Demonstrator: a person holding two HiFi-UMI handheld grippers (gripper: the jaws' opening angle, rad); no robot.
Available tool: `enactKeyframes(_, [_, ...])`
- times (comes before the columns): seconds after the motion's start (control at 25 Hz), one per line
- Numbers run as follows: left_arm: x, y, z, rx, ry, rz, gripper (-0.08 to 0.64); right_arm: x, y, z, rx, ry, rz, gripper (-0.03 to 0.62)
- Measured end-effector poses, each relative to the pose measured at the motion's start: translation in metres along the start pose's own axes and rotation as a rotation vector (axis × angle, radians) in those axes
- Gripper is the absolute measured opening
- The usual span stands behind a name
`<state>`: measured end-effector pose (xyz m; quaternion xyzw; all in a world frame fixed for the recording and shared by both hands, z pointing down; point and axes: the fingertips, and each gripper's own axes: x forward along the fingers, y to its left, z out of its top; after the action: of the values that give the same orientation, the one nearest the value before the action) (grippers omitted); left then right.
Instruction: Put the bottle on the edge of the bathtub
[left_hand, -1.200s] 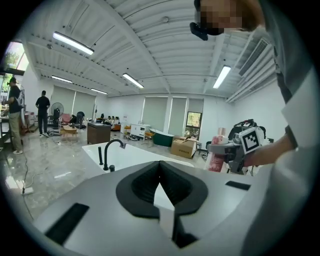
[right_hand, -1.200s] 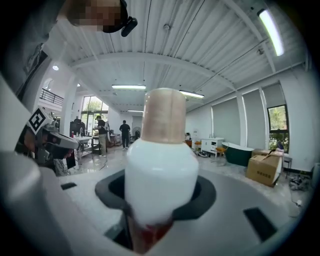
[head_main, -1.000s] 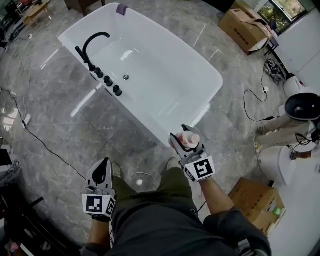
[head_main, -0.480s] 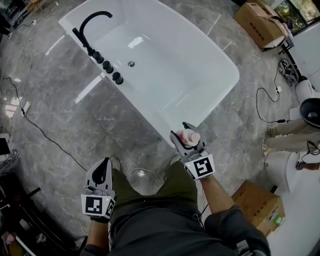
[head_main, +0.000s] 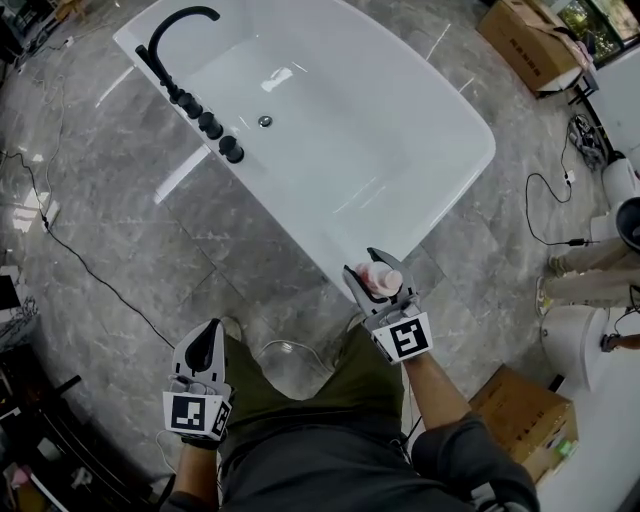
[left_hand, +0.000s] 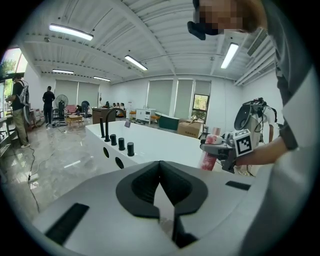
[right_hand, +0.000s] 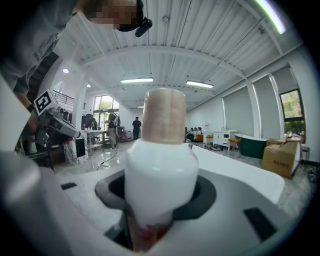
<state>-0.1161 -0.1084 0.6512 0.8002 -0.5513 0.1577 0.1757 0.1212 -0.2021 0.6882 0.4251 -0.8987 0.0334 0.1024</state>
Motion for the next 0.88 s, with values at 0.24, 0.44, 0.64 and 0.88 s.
enactKeyframes(0.24, [0.014,-0.003,-0.024,0.006,0.022,-0.008,0.0,0.003,0.0,-0.027,0.002,-0.008,0.007,0.202])
enactKeyframes(0.44, [0.022,-0.005,-0.039,0.009,0.04,-0.012,0.0,0.008,0.001,-0.036,-0.001,-0.037,0.014,0.202])
enactKeyframes(0.64, [0.028,-0.005,-0.047,0.014,0.048,-0.025,0.0,0.013,0.008,-0.044,-0.017,-0.051,0.021,0.202])
enactKeyframes(0.88, [0.03,-0.003,-0.053,0.016,0.062,-0.026,0.0,0.013,0.012,-0.053,-0.018,-0.056,0.022,0.202])
